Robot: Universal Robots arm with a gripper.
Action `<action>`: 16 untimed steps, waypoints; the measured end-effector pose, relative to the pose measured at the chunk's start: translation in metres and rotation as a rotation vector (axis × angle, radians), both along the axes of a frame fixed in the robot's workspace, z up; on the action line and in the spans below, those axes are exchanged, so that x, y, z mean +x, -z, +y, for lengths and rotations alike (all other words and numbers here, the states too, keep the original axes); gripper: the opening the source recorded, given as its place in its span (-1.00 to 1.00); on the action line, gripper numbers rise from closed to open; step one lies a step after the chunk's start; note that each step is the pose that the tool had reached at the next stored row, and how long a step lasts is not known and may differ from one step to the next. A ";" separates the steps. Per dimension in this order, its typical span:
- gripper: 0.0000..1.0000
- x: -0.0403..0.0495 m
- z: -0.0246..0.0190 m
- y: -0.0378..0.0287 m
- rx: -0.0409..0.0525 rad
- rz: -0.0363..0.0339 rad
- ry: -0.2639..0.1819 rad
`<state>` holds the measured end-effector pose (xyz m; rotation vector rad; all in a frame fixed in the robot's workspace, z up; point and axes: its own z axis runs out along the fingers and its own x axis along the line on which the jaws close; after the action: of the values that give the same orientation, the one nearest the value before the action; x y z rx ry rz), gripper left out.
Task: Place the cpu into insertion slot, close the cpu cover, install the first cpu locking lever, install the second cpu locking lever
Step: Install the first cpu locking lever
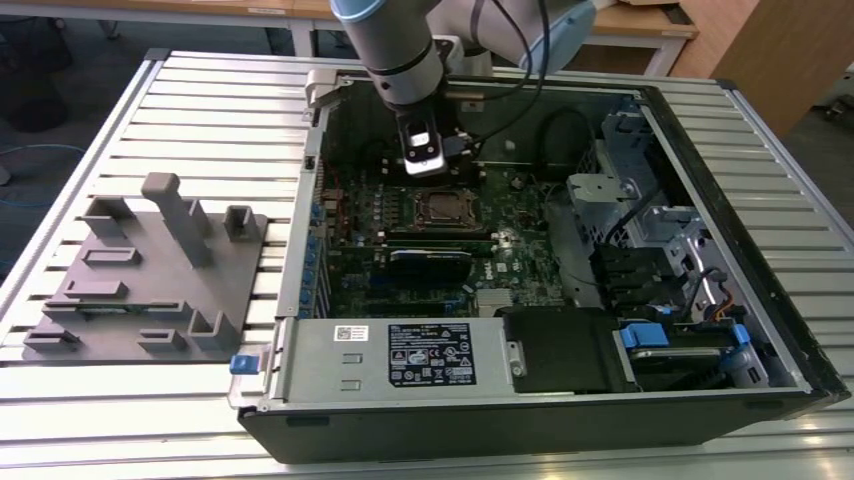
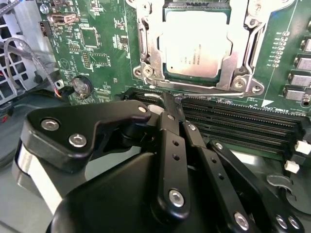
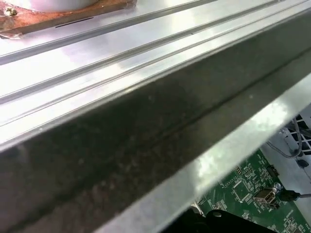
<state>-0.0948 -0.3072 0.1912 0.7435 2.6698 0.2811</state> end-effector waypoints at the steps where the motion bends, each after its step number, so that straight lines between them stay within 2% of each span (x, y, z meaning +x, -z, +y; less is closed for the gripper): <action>1: -0.80 0.0000 0.0000 0.0005 -0.0002 -0.0003 0.000; 8: -0.80 0.0001 0.0000 0.0054 -0.0009 -0.0011 0.001; 16: -0.80 0.0010 0.0000 0.0076 -0.0010 -0.0012 0.001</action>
<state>-0.0938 -0.3072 0.1836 0.7436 2.6684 0.2799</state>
